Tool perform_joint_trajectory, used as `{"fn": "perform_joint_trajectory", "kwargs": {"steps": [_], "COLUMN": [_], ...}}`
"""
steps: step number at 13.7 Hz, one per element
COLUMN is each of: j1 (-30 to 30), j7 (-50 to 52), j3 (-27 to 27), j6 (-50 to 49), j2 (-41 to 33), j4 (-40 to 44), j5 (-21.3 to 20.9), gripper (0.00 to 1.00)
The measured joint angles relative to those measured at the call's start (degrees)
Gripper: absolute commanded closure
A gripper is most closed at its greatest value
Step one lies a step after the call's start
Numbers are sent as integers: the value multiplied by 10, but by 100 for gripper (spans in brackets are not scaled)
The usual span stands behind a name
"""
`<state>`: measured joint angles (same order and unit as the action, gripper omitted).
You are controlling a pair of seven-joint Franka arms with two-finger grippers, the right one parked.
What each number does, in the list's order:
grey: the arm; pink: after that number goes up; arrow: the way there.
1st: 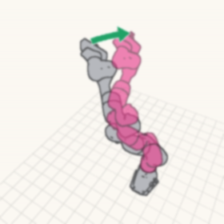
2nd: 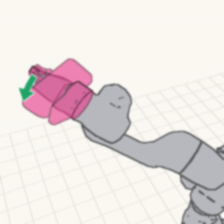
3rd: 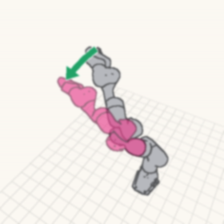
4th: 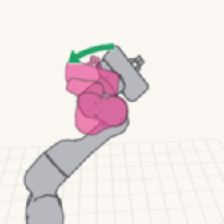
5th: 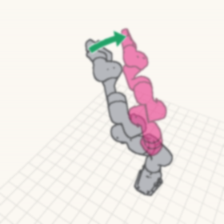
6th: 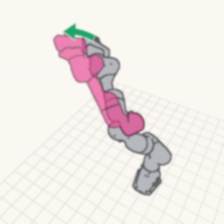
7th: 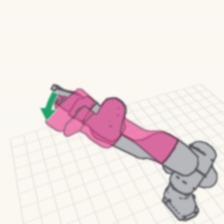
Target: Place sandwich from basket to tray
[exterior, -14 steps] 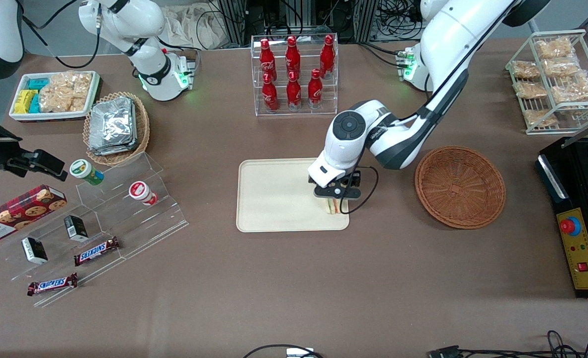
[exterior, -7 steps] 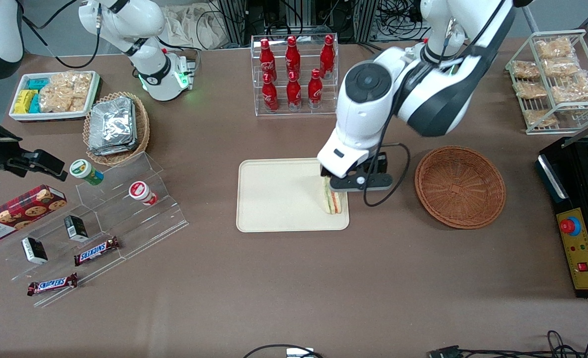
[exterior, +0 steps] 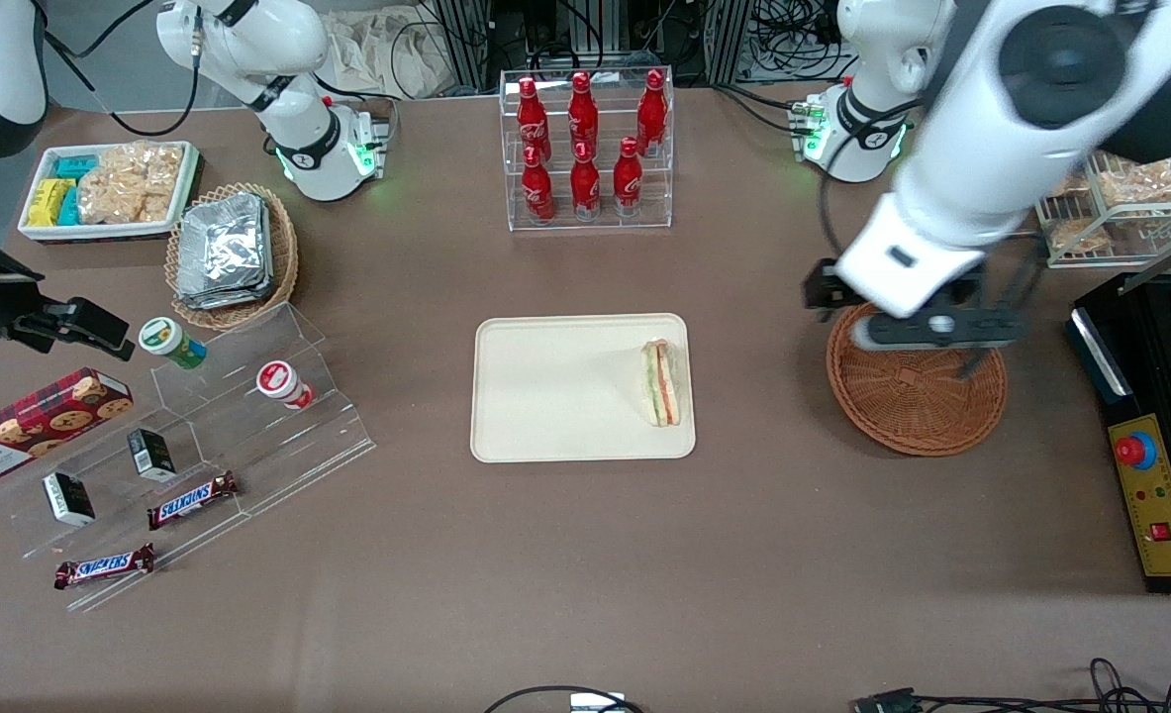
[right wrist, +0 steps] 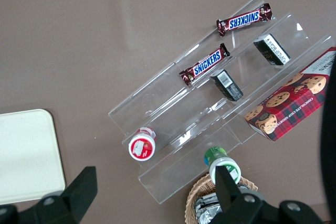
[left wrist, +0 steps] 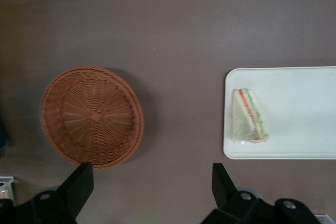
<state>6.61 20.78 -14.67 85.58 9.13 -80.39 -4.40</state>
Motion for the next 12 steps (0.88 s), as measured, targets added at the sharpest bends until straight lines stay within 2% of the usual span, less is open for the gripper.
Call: {"fn": "perform_joint_trajectory", "kwargs": {"steps": [3,6,8,12], "j1": [22,24,24,27], "j7": [-65,-126,-143,-145], "j3": [109,180,208,215], "j6": [17,26,30,35], "j2": [-69,-91,-93,-89], "j4": [-87,-115,-114,-103], "j5": [14,20,21,21], "gripper": [0,0,0,0]}}
